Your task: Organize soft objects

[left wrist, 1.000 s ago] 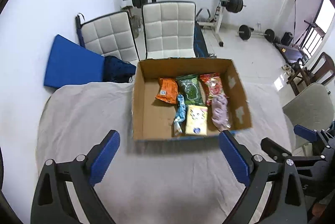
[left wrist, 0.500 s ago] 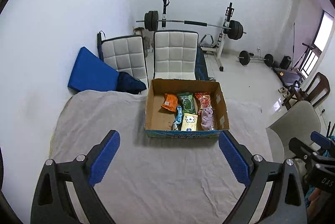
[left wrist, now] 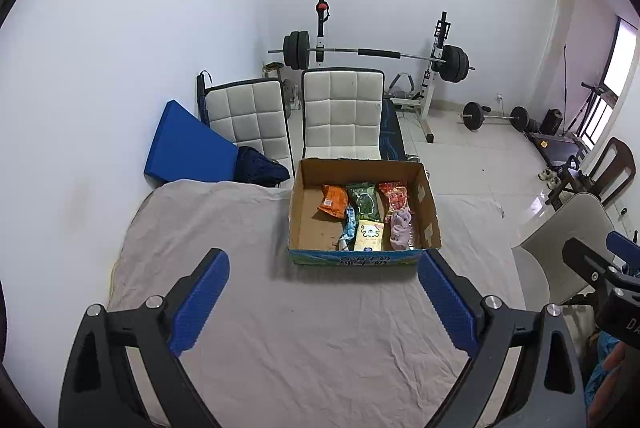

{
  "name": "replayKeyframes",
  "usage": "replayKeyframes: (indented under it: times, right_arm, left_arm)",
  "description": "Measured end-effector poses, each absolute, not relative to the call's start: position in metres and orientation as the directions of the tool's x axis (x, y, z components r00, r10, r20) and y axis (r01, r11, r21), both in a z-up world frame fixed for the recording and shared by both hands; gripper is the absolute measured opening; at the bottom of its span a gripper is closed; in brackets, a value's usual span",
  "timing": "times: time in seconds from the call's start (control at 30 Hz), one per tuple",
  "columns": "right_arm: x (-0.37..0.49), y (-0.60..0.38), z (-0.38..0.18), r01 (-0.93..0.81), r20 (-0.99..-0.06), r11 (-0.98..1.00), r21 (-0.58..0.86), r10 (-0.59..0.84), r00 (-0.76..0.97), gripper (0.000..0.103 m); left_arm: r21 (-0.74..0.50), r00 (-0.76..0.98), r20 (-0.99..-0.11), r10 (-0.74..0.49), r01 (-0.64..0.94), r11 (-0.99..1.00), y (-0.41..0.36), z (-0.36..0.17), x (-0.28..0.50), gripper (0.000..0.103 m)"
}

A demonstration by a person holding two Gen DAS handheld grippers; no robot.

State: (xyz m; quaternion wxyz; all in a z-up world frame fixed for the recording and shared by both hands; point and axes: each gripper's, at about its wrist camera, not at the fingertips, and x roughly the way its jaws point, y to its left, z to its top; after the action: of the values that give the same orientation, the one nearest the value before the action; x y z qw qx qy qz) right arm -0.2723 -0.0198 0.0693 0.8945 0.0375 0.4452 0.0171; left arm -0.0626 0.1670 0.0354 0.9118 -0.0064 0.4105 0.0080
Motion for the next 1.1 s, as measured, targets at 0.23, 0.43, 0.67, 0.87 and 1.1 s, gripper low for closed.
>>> replayKeyframes:
  times: [0.23,0.43,0.67,0.87,1.1]
  right_arm:
    - [-0.269,-0.016,0.067,0.0,-0.8,0.997,0.081,0.065,0.596,0.103]
    - [-0.266,-0.011,0.069,0.001,-0.798,0.998,0.063,0.049,0.601,0.103]
    - [-0.266,-0.009,0.073,0.006,-0.79,0.999,0.043,0.03,0.613,0.103]
    - [-0.264,-0.008,0.069,0.01,-0.801,0.999,0.035,0.022,0.598,0.103]
    - [-0.265,-0.012,0.06,0.023,-0.817,0.999,0.032,0.013,0.576,0.103]
  left_arm:
    - [0.009,0.673,-0.74,0.017,-0.016,1.0,0.16,0.039,-0.063,0.097]
    - [-0.005,0.679,-0.734,0.002,-0.008,1.0,0.158,0.041,-0.061,0.097]
    - [0.022,0.672,-0.74,0.019,-0.004,1.0,0.15,0.04,-0.058,0.097]
    - [0.011,0.651,-0.759,0.011,-0.004,1.0,0.149,0.033,-0.057,0.097]
    - [-0.018,0.605,-0.796,-0.025,0.017,1.0,0.147,0.02,-0.053,0.103]
